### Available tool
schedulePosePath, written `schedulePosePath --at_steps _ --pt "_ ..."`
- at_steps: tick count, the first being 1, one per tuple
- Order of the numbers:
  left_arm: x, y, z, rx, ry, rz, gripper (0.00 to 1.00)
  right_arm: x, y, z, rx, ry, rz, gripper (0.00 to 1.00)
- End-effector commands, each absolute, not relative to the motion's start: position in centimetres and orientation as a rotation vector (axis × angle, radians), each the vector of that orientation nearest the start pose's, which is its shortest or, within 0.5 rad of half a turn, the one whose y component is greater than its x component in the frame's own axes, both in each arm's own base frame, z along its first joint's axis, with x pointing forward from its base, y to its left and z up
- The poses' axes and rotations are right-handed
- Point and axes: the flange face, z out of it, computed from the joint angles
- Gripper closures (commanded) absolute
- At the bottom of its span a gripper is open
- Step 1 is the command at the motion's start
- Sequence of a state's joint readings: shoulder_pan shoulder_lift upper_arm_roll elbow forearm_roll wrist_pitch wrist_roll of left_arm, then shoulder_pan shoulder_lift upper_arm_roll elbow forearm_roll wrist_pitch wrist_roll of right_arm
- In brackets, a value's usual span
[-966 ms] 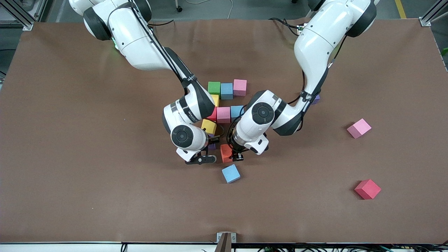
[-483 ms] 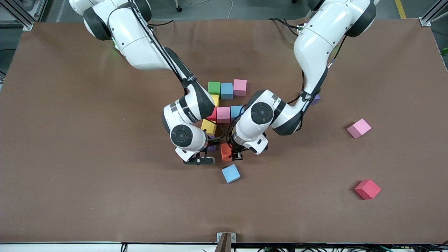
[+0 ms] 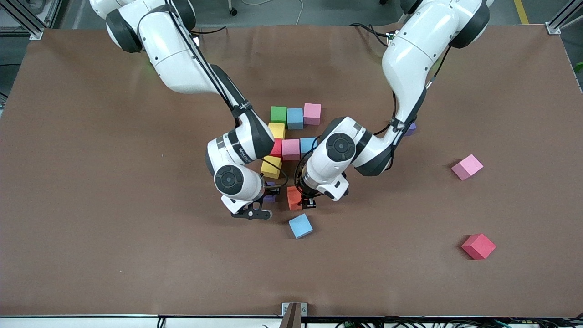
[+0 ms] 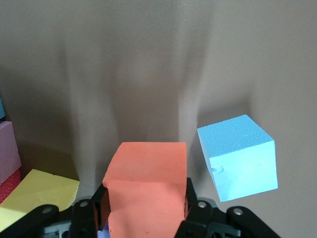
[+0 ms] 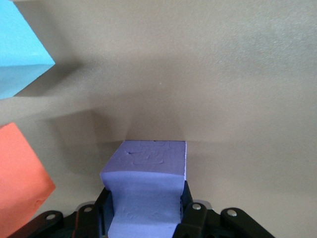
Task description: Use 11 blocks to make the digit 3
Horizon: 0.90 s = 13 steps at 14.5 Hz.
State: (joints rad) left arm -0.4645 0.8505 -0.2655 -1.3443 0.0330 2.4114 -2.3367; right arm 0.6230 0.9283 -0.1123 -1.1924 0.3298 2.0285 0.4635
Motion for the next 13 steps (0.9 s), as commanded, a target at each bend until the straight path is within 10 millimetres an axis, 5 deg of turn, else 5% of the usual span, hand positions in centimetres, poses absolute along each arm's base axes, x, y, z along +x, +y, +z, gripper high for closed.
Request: schedulePosePath --at_steps 1,13 --pt "60.0 -47.0 25.7 1.935 2.152 -0.198 0.87 63.0 40.2 21.4 -3.015 0.096 0.250 0.69" --pt "58.9 -48.3 25.4 1.958 2.138 -0.207 0.87 60.6 41.2 20.4 -3.031 0.055 0.317 0.68"
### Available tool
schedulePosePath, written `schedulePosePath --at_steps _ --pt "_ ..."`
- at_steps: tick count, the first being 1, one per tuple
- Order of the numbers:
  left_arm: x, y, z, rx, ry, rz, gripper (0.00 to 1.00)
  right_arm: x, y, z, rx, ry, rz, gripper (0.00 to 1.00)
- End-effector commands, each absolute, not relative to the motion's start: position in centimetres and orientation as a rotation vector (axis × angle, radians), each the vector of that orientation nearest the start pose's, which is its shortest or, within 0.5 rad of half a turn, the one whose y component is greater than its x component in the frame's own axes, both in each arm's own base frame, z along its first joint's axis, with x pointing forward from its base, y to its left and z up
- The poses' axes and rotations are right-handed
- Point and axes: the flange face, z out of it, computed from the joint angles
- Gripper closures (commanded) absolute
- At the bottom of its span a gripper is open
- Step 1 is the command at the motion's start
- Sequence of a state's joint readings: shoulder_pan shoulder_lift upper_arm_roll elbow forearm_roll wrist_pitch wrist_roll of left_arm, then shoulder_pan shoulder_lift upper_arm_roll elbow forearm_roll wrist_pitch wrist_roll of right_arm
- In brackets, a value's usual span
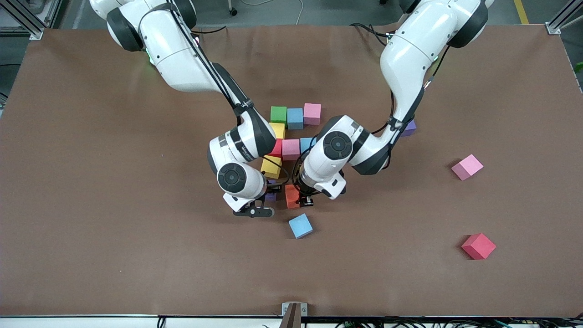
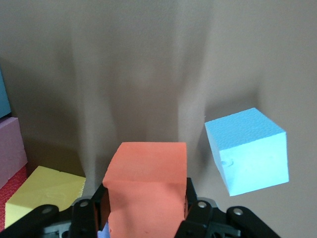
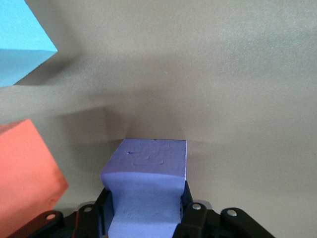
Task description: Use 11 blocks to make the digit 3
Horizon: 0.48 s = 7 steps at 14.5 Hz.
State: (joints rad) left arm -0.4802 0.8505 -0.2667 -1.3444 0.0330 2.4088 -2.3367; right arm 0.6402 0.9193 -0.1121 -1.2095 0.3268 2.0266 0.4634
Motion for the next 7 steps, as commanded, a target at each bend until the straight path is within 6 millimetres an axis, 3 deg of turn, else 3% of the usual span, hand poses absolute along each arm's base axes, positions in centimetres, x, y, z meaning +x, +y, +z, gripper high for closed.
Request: schedulePosePath --at_steps 1,7 --pt "58.92 -48.25 25.43 1.958 2.138 -0.207 0.87 60.57 41.20 20.39 -3.030 0.041 0.318 0.68" --pt "58.87 -48.23 25.24 1.963 2.137 -0.206 0.87 60.08 40.73 19.95 -3.034 0.020 0.342 0.67"
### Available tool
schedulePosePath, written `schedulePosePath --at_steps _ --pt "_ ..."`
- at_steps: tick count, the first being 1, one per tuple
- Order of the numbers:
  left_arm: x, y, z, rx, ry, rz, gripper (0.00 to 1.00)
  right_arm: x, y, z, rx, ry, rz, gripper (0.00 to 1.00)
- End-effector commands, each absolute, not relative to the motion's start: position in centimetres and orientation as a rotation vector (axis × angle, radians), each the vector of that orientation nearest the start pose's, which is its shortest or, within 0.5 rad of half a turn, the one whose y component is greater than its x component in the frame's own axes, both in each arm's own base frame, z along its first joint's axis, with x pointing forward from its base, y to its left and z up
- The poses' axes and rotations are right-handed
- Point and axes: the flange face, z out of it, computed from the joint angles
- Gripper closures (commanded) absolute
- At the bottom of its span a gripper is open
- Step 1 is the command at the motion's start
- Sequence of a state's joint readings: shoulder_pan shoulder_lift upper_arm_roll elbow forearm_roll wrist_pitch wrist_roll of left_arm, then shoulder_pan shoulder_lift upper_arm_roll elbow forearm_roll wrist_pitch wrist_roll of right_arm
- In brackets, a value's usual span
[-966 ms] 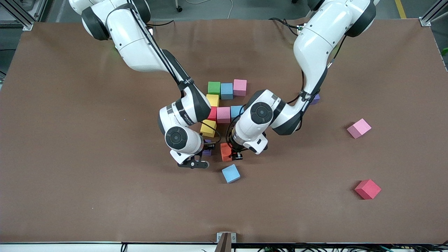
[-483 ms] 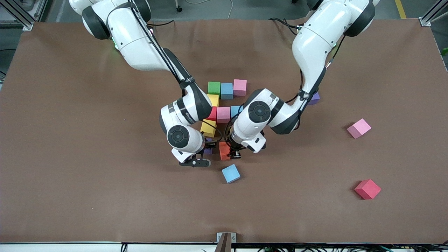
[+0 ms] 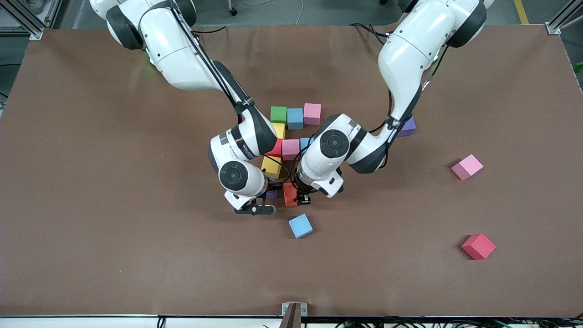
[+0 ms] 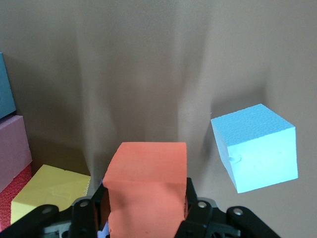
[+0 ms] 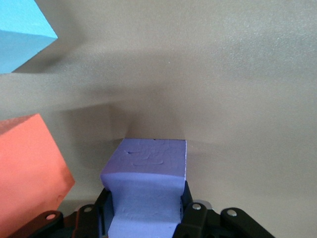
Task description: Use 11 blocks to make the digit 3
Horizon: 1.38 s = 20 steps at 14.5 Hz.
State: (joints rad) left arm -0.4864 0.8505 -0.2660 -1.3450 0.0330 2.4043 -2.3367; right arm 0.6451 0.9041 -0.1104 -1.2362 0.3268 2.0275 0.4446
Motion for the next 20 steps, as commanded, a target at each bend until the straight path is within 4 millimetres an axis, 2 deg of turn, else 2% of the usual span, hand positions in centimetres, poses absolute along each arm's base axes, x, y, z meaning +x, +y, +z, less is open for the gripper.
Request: schedulePosePath --at_steps 1,5,6,7,8,11,16,18,20 --pt "58.8 -48.2 25.2 1.966 2.137 -0.206 0.87 60.0 40.9 20.0 -3.033 0.017 0.344 0.67" --pt "58.7 -48.2 25.0 1.971 2.138 -0.206 0.87 59.5 40.9 19.5 -3.036 0.022 0.363 0.64" --pt "58.8 -48.1 25.1 1.967 2.140 -0.206 0.87 59.4 41.2 19.5 -3.036 0.020 0.364 0.48" --pt "58.7 -48.2 25.1 1.970 2.137 -0.206 0.87 59.4 41.2 19.5 -3.035 0.037 0.361 0.06" --pt "58.7 -48.2 25.1 1.970 2.137 -0.206 0.87 59.4 41.2 19.5 -3.031 0.047 0.365 0.00" --pt "58.7 -48.2 24.9 1.979 2.132 -0.206 0.87 59.7 41.3 20.3 -3.025 0.046 0.342 0.00" --pt "58.5 -48.3 24.7 1.988 2.127 -0.207 0.87 61.2 40.7 27.2 -2.954 0.069 0.255 0.00" --pt "58.5 -48.3 24.7 1.988 2.127 -0.207 0.87 60.9 40.4 28.6 -2.939 0.078 0.303 0.00" --pt "58.4 -48.5 24.6 1.991 2.125 -0.208 0.87 61.4 39.2 31.0 -2.931 0.089 0.297 0.00"
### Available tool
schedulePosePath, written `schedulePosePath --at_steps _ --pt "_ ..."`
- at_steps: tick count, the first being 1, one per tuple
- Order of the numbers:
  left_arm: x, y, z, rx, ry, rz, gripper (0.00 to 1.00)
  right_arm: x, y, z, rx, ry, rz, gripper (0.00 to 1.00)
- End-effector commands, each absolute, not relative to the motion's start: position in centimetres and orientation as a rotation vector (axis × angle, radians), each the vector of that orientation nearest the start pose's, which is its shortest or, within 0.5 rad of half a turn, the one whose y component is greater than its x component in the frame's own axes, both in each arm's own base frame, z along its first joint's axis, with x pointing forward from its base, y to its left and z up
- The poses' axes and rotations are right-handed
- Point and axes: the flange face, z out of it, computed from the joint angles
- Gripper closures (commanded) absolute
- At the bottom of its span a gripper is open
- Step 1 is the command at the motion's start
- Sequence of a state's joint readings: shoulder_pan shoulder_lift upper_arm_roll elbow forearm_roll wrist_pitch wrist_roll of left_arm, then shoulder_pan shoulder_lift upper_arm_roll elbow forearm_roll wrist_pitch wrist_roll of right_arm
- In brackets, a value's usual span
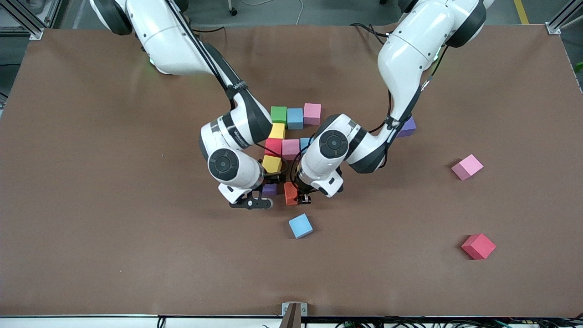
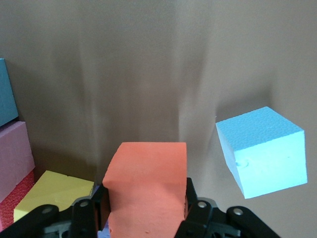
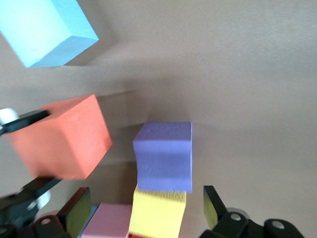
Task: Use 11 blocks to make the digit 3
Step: 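Open the right gripper and withdraw it while the left gripper holds orange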
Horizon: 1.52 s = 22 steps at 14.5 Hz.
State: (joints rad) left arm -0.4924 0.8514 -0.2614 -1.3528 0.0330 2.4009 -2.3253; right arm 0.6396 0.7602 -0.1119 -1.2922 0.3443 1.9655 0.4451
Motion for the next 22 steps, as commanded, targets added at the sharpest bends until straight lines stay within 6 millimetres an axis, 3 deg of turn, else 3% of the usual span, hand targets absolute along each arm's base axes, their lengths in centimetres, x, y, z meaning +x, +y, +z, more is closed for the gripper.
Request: schedulePosePath --at_steps 1,3,6,9,12,15,18,20,22 --pt "57.8 -49.1 24.4 2.006 2.115 -0.210 0.87 62.1 37.8 32.6 -2.931 0.107 0.282 0.00" --pt "57.4 -49.7 24.0 2.034 2.094 -0.212 0.87 64.3 32.9 35.8 -2.927 0.204 0.241 0.00" --pt "56.5 -50.6 23.9 2.093 2.035 -0.207 0.87 67.4 22.5 40.5 -2.921 0.400 0.204 0.00" --pt "56.4 -50.6 23.0 2.141 1.996 -0.206 0.87 68.4 11.9 44.5 -2.910 0.531 0.202 0.00" --pt "56.3 -50.5 22.2 2.167 1.980 -0.207 0.87 67.9 6.2 48.8 -2.999 0.341 0.090 0.00" --pt "56.3 -50.4 21.6 2.174 1.983 -0.209 0.87 66.5 2.5 52.7 -3.016 0.204 0.037 0.00" --pt "56.3 -50.5 20.9 2.174 1.991 -0.219 0.87 64.0 -1.6 58.2 -3.094 0.239 -0.047 0.00" --pt "56.4 -50.5 21.1 2.157 1.994 -0.220 0.87 62.1 -4.8 60.4 -3.083 0.217 -0.078 0.00" --pt "56.4 -50.6 21.2 2.151 1.994 -0.221 0.87 60.1 -7.5 61.4 -3.064 0.127 -0.095 0.00"
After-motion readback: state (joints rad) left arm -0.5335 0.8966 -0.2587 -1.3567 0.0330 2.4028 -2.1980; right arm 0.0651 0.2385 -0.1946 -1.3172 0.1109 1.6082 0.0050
